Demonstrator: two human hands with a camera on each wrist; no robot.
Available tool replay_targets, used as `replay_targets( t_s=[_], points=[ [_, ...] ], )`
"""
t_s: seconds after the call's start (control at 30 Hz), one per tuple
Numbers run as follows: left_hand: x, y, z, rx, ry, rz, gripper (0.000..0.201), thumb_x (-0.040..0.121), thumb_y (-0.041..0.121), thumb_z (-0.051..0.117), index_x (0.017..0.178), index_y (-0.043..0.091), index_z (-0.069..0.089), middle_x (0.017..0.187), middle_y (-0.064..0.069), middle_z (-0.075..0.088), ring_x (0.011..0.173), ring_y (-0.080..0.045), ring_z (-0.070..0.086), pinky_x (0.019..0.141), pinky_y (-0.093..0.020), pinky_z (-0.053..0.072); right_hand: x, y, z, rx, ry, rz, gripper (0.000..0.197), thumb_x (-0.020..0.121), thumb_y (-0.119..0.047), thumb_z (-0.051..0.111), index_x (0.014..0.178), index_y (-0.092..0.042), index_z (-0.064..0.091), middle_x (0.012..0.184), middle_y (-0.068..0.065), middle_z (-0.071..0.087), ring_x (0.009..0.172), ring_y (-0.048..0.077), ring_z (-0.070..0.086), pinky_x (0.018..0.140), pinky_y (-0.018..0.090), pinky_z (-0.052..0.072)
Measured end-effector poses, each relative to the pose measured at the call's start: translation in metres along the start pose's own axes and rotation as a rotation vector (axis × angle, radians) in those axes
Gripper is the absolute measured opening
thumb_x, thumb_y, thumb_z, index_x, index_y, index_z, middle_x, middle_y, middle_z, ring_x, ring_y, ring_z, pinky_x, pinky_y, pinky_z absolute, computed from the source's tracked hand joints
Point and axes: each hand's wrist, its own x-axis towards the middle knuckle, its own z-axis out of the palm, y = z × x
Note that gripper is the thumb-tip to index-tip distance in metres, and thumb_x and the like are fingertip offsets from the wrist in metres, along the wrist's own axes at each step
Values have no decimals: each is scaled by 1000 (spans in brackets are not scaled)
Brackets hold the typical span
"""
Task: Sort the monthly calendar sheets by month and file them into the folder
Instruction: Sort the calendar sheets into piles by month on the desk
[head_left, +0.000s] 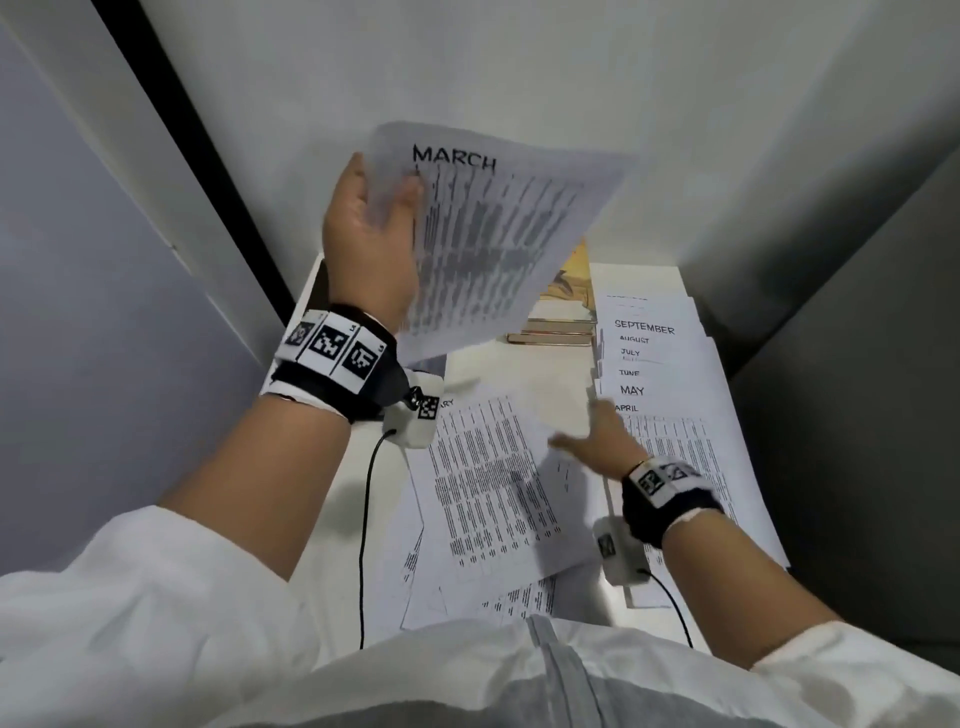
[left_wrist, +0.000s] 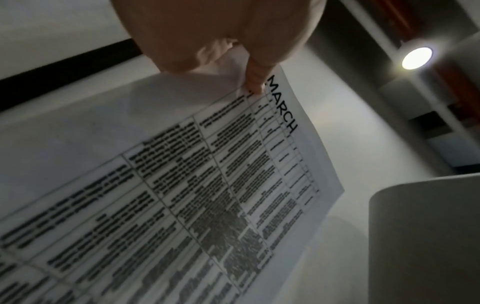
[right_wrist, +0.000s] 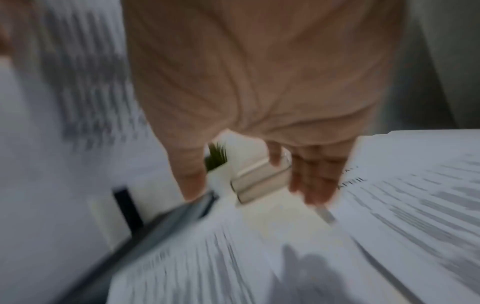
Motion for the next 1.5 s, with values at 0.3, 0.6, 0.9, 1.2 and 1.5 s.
replay_targets(
  t_s=[0.3, 0.6, 0.9, 1.2, 1.5],
  points=[
    [-57, -48, 5, -7, -172, -210, 23, 95, 22, 58, 118, 22, 56, 110, 8, 68, 104, -4, 65, 87, -22, 53, -12, -65, -60, 830, 274, -373, 27, 85, -15, 70, 112, -16, 69, 96, -5, 75, 86, 8, 70, 78, 25, 57],
    [-118, -115, -24, 95, -303, -442, 28, 95, 38, 51, 122, 40, 42, 116, -1, 64, 109, -21, 63, 93, -42, 52, -18, -27, 11, 777, 234, -205, 29, 95, -13, 53, 124, -17, 55, 114, 0, 66, 110, 19, 60, 94, 45, 49],
    [-105, -140, -5, 241, -342, -483, 33, 100, 36, 41, 129, 22, 34, 102, 17, 54, 85, 10, 56, 70, -14, 43, -4, -28, -13, 717, 305, -193, 10, 95, -17, 49, 98, -22, 57, 89, -3, 61, 73, 7, 57, 57, 17, 51],
    [-121, -214, -51, 943, -273, -716, 54, 83, 26, 69, 127, 12, 41, 134, -15, 36, 123, -32, 36, 98, -37, 33, 3, 102, -85, 580, 418, 196, 12, 81, -4, 53, 83, -7, 65, 86, 16, 65, 76, 26, 57, 69, 33, 46],
    [-127, -237, -58, 785, -220, -936, 51, 91, 15, 58, 130, 17, 26, 118, -19, 54, 92, -32, 54, 78, -35, 42, -6, 206, -70, 319, 334, 536, 25, 88, -5, 47, 105, 0, 65, 86, 16, 63, 74, 30, 57, 69, 33, 43]
  ],
)
